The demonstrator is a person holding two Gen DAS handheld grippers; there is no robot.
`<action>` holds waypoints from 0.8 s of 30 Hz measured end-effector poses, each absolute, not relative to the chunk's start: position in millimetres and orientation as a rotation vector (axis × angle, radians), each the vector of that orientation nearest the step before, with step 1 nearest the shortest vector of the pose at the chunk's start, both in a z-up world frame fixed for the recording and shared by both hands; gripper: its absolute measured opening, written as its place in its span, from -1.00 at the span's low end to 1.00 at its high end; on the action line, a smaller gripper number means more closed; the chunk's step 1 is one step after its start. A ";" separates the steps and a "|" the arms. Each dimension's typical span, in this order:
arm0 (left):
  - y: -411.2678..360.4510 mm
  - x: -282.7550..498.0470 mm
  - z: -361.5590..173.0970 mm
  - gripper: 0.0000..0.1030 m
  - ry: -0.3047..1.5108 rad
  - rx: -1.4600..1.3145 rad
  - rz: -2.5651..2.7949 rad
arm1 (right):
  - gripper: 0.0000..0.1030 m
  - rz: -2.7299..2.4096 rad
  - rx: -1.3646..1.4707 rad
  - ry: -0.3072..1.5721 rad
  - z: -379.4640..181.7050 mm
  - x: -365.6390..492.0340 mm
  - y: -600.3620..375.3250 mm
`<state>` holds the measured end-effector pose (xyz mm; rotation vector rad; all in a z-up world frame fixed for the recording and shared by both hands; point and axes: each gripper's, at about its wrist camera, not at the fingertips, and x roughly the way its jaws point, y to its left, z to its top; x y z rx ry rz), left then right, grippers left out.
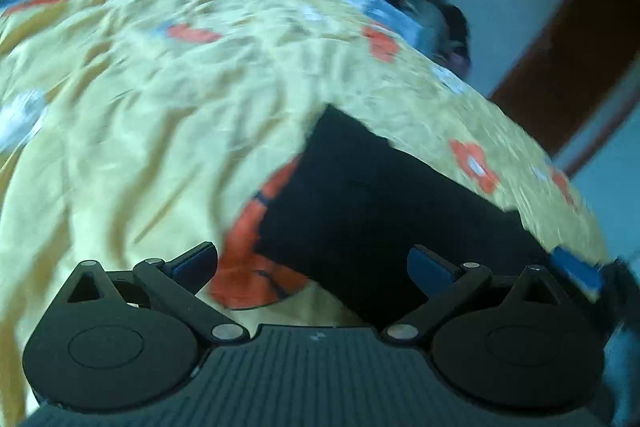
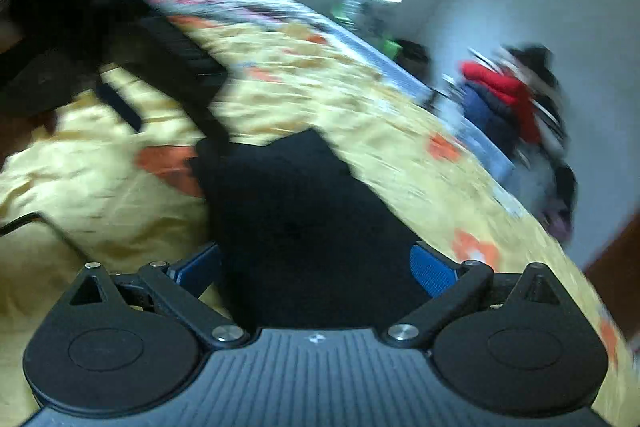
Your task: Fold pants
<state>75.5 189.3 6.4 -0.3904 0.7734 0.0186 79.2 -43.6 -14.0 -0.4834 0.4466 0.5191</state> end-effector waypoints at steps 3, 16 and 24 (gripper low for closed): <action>152.5 83.0 11.0 0.98 0.759 -0.282 -0.037 | 0.97 0.357 -0.315 0.489 -6.6 98.9 -107.1; 28.1 130.7 1.1 0.98 0.776 -0.095 -0.119 | -0.41 0.355 -0.175 0.761 -47.7 231.3 -175.1; 5.4 146.1 2.2 0.98 0.772 -0.027 -0.142 | -0.41 0.307 0.067 0.647 -16.4 224.8 -237.5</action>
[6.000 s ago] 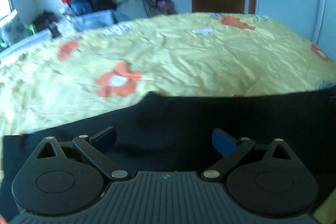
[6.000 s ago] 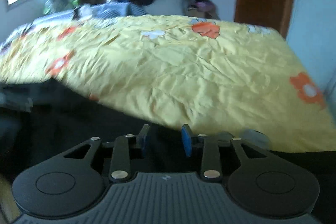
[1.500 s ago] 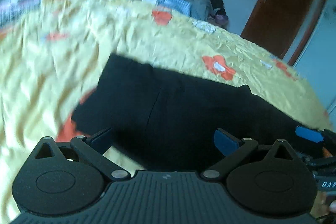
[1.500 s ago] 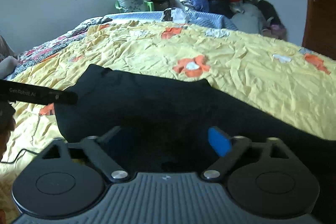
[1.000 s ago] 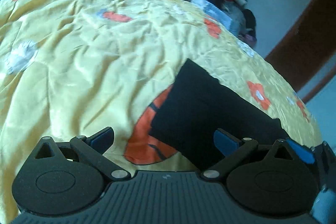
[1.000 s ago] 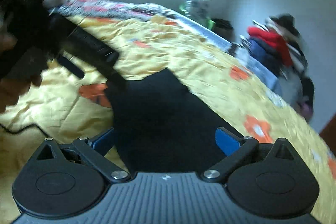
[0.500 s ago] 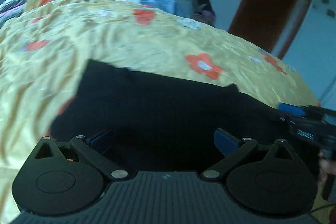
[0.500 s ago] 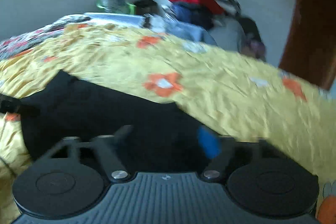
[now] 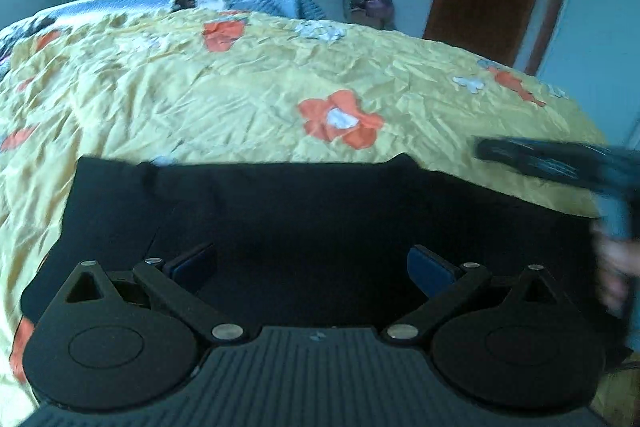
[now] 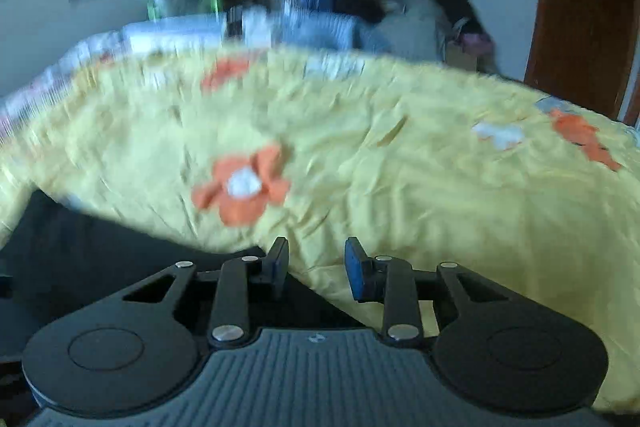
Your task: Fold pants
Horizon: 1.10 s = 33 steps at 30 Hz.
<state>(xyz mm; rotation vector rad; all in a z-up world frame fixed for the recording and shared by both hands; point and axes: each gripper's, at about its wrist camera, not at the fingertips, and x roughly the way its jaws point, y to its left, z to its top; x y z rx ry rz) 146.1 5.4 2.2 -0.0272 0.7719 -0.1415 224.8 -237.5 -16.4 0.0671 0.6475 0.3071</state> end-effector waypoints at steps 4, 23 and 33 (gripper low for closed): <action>-20.8 170.4 -1.1 0.98 0.797 -0.002 -0.218 | -0.40 0.281 0.064 0.659 -12.8 157.1 -302.1; -77.5 191.8 -8.6 0.99 0.735 0.084 -0.279 | -0.39 0.219 -0.070 0.805 -39.6 107.6 -349.3; -116.7 139.1 -38.1 1.00 0.763 0.242 -0.347 | -0.16 0.185 -0.113 0.782 -48.2 67.0 -326.1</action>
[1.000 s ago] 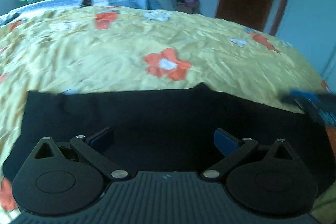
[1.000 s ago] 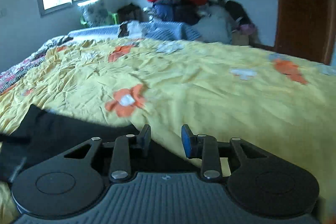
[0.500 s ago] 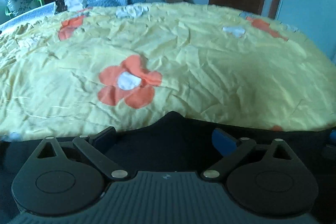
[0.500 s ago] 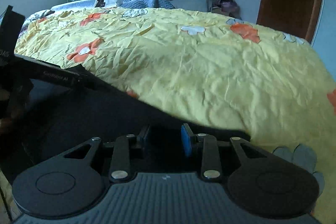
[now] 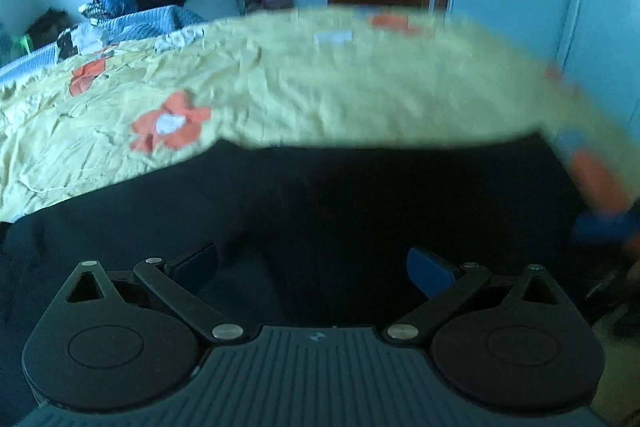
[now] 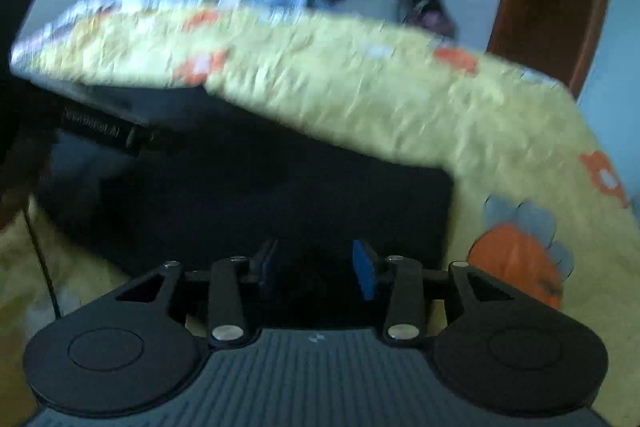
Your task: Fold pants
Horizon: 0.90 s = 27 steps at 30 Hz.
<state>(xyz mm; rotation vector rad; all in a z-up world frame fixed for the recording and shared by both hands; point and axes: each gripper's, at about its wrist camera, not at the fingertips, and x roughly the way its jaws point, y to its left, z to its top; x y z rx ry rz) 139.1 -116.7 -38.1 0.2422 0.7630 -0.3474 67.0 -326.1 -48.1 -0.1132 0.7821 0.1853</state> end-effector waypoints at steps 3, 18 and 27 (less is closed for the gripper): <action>-105.7 127.1 -35.1 0.97 0.726 0.214 -0.337 | 0.01 0.113 -0.038 0.790 -41.7 62.6 -330.9; 62.8 120.6 -28.1 1.00 0.772 0.033 0.031 | 0.44 0.492 -0.164 0.608 4.0 80.2 -172.8; 166.9 99.6 15.9 0.98 0.673 -0.183 0.166 | 0.44 0.585 -0.440 0.499 8.8 74.7 -54.4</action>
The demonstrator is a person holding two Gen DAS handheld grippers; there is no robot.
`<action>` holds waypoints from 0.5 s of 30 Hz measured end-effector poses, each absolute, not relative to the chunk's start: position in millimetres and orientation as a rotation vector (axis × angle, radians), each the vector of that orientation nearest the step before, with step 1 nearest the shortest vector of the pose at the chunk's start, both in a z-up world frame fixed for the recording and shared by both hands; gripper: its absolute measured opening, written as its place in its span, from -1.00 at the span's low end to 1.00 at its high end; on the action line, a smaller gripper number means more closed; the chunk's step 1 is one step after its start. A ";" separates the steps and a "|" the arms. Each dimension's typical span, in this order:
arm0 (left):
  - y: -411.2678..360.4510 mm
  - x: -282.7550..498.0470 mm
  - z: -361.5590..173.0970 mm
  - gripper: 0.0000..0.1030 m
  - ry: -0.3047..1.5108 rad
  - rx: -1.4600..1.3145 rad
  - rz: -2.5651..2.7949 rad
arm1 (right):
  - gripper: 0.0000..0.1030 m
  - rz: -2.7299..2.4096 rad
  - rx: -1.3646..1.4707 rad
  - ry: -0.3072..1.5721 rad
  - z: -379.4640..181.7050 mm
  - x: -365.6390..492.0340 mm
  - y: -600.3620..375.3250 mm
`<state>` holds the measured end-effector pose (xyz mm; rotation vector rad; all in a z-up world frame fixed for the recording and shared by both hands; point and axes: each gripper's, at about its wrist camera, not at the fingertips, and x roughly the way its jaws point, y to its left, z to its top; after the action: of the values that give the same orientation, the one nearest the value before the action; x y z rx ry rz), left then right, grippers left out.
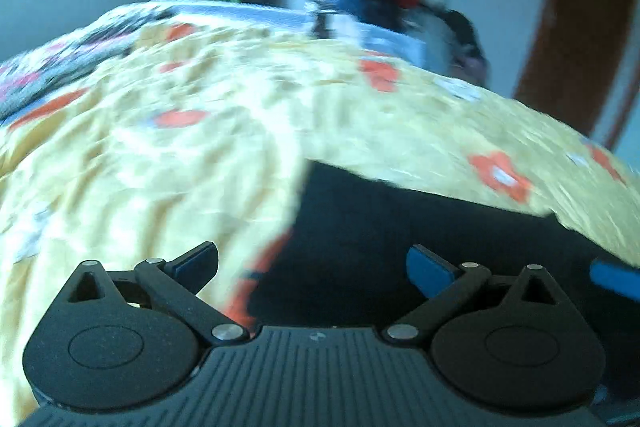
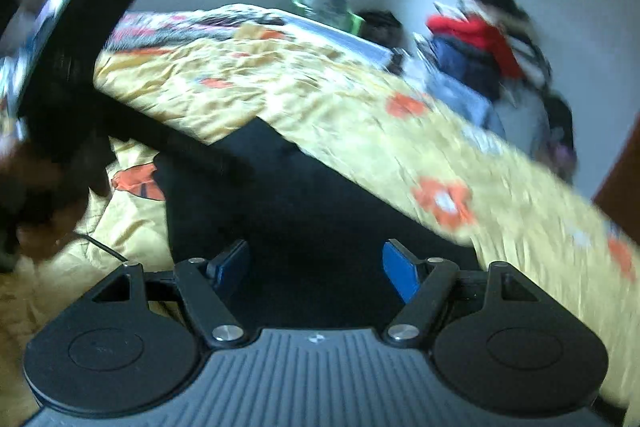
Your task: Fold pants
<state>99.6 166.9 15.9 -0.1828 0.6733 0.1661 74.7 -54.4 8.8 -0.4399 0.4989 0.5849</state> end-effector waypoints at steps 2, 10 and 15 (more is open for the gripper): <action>193.0 96.4 15.4 0.98 0.697 -0.270 0.185 | 0.44 0.604 -0.514 0.466 2.9 71.4 -29.3; 248.6 80.9 -1.5 0.97 0.780 -0.595 0.084 | 0.42 0.661 -0.820 0.397 -38.2 67.6 60.5; 262.9 90.3 -19.2 0.98 0.830 -0.769 -0.062 | 0.06 0.660 -0.943 0.349 -53.7 66.6 85.2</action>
<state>90.3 262.9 -19.2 -0.7687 0.8302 -0.0618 66.6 85.2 -53.7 -0.9435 0.3492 0.6595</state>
